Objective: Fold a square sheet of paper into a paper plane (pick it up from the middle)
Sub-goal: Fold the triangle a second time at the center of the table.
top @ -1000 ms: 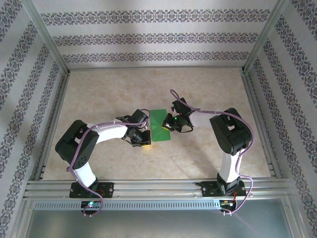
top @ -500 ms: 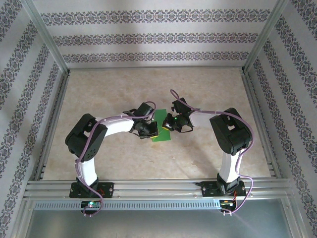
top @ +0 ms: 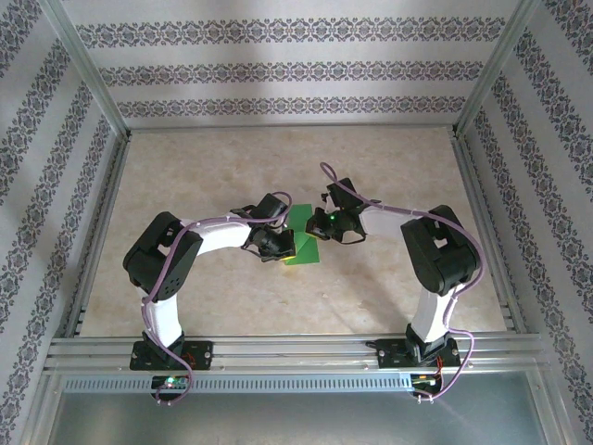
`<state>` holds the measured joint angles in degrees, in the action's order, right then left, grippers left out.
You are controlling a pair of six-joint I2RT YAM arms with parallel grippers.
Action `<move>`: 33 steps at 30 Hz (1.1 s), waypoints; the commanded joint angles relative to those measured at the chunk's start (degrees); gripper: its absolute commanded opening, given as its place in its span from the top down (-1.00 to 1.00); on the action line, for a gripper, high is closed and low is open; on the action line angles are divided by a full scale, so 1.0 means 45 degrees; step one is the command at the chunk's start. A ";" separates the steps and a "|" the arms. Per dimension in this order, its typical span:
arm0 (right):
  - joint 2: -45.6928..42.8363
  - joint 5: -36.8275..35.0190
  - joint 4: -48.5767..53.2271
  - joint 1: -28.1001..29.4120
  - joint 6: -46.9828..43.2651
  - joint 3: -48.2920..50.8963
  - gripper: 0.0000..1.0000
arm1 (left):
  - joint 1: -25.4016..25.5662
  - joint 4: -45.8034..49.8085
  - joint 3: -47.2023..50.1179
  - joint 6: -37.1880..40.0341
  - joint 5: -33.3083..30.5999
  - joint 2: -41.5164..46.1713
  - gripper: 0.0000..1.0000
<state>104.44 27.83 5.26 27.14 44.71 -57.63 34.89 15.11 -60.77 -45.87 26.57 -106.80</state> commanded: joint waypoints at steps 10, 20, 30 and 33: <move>0.1181 0.0273 0.0149 0.0926 -0.0442 -0.0414 0.90 | 0.0175 0.1039 0.0504 0.0249 -0.0292 -0.0365 1.00; 0.1867 -0.0677 0.0572 -0.1404 -0.1254 -0.0713 0.90 | 0.0183 0.1885 0.1316 0.0098 -0.0705 -0.0236 1.00; 0.0663 -0.0215 0.0508 -0.2443 -0.1094 -0.0896 0.82 | 0.0180 0.1204 0.0206 0.0556 -0.0069 0.0544 0.90; -0.0538 0.0040 0.0170 -0.2272 -0.0476 0.0118 0.69 | 0.0161 0.0199 -0.0187 0.0299 0.0206 0.1237 0.72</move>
<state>107.28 28.34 6.85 15.88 41.04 -59.70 34.89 15.53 -59.29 -44.99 26.63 -104.73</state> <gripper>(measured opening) 0.142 0.129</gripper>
